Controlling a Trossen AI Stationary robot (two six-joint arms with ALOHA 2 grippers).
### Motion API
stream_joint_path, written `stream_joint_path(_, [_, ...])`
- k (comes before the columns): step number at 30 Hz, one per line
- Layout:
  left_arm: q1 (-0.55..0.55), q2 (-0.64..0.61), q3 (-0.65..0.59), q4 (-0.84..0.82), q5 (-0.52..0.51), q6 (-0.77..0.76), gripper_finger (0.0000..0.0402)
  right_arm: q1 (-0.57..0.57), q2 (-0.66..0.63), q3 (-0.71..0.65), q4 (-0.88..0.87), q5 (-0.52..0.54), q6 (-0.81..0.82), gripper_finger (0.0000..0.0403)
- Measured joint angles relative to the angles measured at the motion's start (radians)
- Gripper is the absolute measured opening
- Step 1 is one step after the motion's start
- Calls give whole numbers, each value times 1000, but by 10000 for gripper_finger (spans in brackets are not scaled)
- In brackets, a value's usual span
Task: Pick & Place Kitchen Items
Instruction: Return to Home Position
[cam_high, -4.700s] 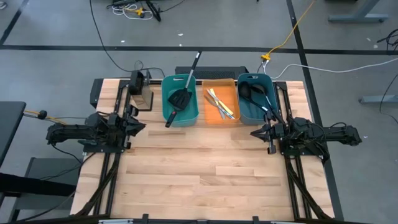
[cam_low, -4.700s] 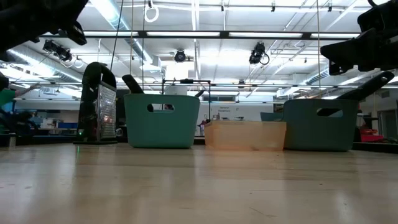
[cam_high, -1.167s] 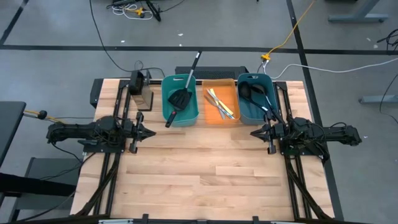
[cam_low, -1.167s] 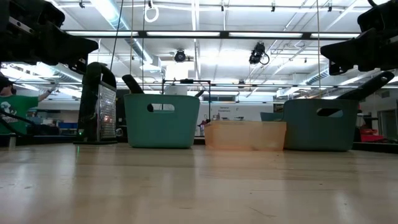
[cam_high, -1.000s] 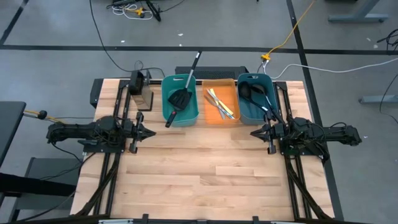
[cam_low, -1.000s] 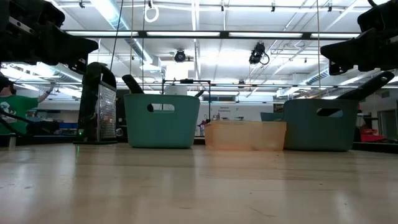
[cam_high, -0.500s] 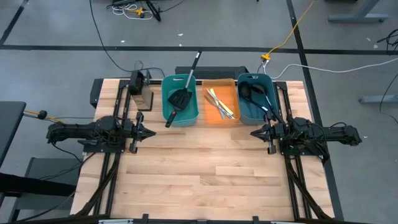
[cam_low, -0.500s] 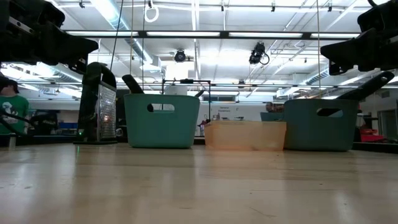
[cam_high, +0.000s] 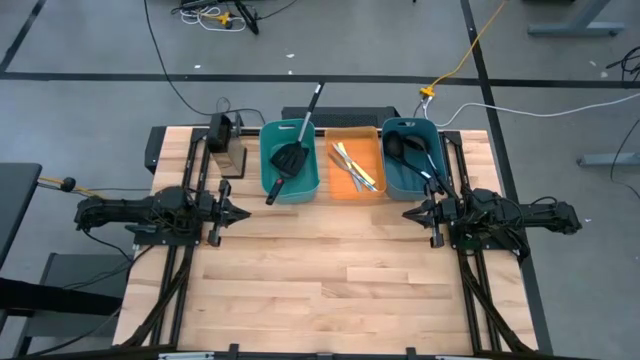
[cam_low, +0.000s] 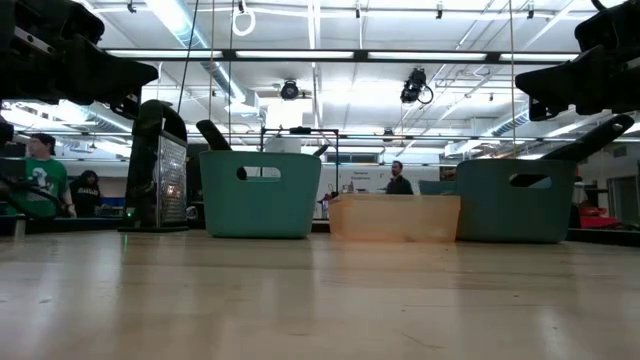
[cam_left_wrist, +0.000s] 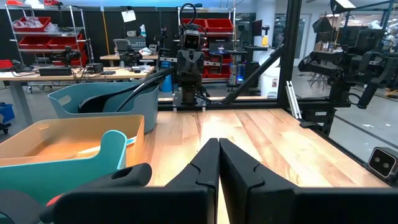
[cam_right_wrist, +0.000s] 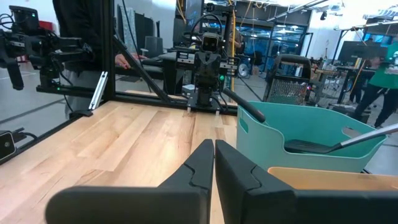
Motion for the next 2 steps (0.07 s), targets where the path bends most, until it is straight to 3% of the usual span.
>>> stream_joint_path(2, [0, 0, 0, 0, 0, 0, 13, 0, 0, 0, 0, 0, 0, 25])
